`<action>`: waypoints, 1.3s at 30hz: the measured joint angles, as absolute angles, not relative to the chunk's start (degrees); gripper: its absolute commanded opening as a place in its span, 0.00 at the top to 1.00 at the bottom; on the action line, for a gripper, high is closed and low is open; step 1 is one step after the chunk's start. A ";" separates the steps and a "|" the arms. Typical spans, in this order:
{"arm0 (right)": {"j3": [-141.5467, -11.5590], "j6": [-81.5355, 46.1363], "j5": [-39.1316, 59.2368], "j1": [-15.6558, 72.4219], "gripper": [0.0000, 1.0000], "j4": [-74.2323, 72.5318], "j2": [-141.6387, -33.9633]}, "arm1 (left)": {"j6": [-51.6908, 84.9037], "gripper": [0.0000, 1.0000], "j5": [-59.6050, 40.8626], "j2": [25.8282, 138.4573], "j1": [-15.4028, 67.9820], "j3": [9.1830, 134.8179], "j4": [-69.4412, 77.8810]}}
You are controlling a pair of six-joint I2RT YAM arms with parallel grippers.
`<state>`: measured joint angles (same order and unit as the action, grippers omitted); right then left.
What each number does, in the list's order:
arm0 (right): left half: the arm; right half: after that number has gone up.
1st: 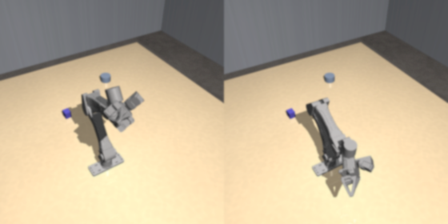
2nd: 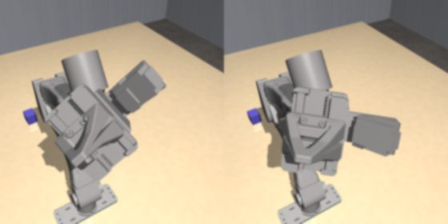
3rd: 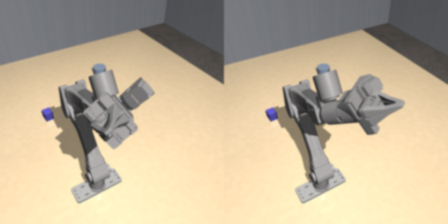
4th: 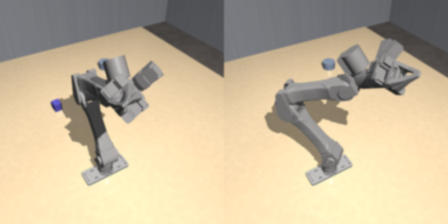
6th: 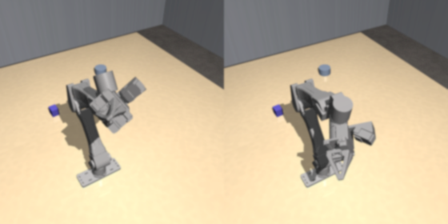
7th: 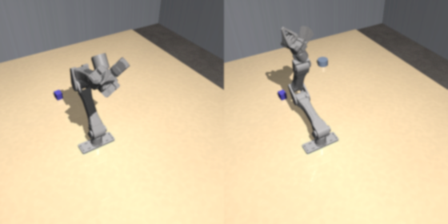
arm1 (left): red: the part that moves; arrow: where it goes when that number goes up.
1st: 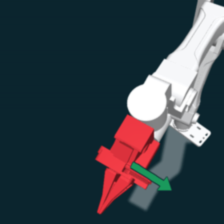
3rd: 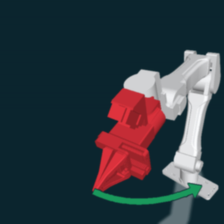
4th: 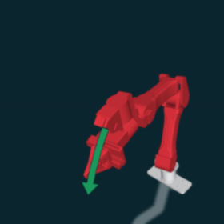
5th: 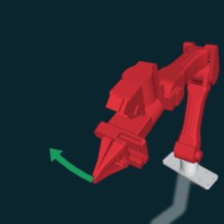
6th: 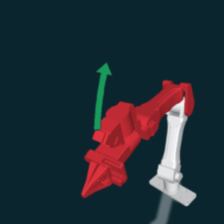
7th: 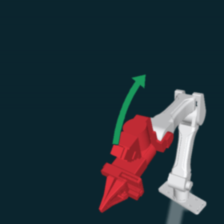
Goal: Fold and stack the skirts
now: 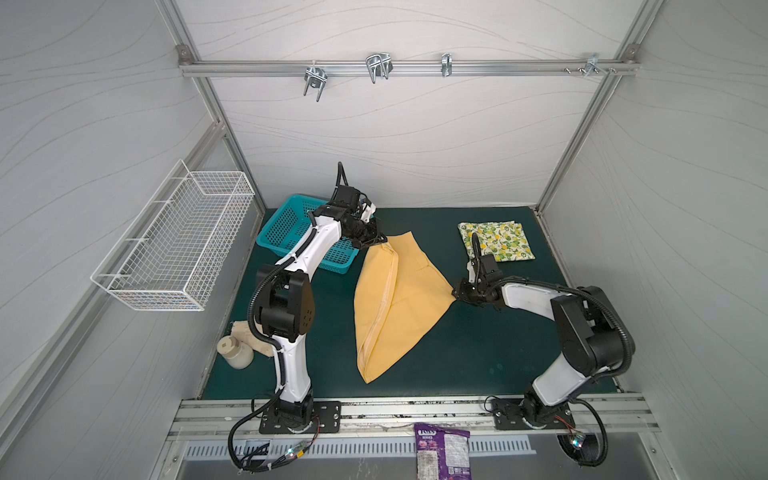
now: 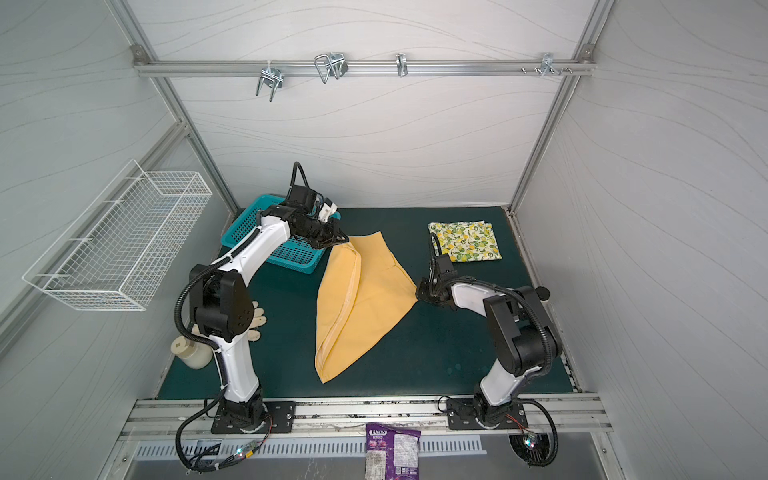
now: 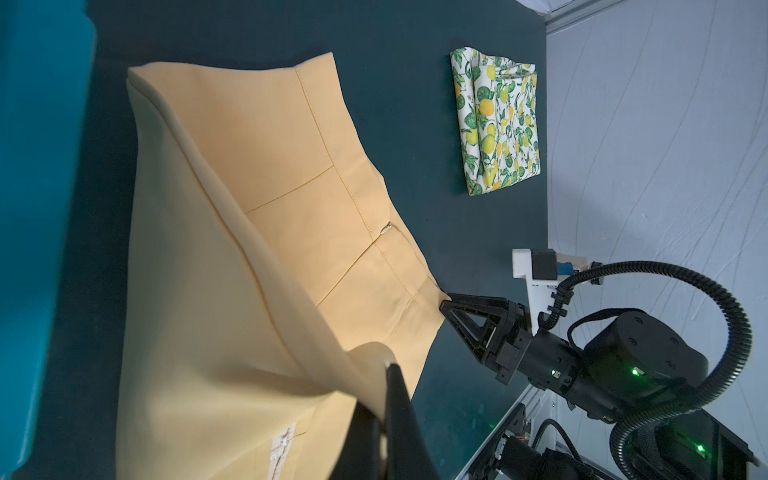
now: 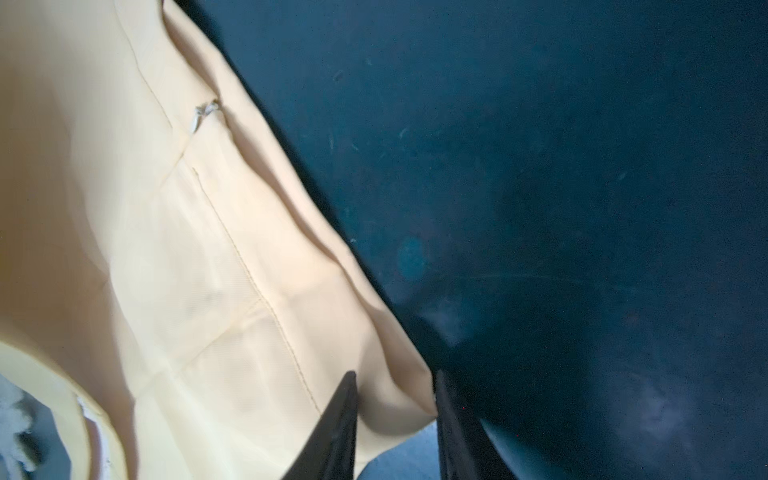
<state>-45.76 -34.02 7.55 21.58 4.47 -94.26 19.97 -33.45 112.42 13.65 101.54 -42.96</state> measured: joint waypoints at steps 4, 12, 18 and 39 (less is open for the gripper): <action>-45.01 -34.74 7.97 21.34 0.89 3.81 -94.17 | 19.97 1.00 -33.45 112.42 13.50 101.54 -42.96; -39.94 -36.10 9.06 19.70 1.00 2.98 -88.68 | 20.12 1.00 -33.54 112.60 13.41 101.56 -42.89; -32.91 -37.67 8.58 18.24 1.00 4.97 -71.20 | 20.14 1.00 -34.79 114.04 13.93 102.19 -42.04; -18.76 -47.00 7.55 17.65 1.00 25.08 -26.39 | 25.39 0.67 -34.87 135.59 18.50 123.55 -40.53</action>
